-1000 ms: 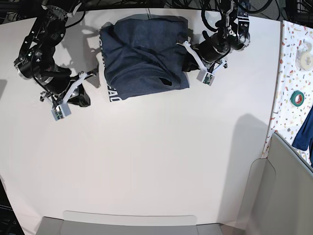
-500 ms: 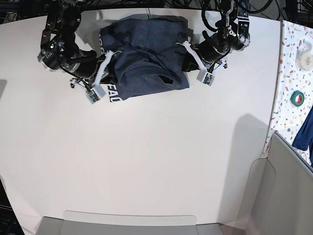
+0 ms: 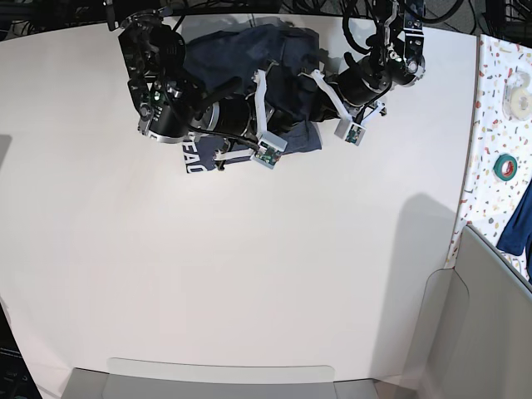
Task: Layout the t-shirt on the table in an organized manner, then fold the t-shirt properly
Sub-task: 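Square the folded bundle edges with both grippers, then grasp the folded bundle with the right gripper and rotate it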
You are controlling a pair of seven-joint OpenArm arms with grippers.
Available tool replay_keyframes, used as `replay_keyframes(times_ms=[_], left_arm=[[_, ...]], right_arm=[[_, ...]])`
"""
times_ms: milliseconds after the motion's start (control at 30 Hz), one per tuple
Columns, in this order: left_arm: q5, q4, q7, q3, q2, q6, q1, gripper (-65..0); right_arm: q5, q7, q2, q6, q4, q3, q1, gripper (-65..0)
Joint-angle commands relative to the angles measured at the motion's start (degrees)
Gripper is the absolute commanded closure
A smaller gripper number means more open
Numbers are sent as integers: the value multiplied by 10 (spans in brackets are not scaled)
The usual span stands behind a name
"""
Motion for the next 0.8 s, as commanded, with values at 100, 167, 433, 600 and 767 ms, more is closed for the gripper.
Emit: replay_keyframes(times_ms=[100,167,433,600,767], left_arm=[[35,16,39,-1,-4,14,-1,0],[35,52,31,-12,-4,14,-2,0],[23,193,34,-145,22,10,21,0],[-99,192,80,-143,21,-37,51,0],[-210,192,175,-145,19,-143,53,0]], right_arm=[[9,17,-3,-1,10,50,18,0],[9,17,-3,-1,10,101,18,0],[-16,16,11,-2,-8,253,45,0],[-115,18,21,2,-83,255,92,0],[-159,53,27,3,-150,183,136,0]])
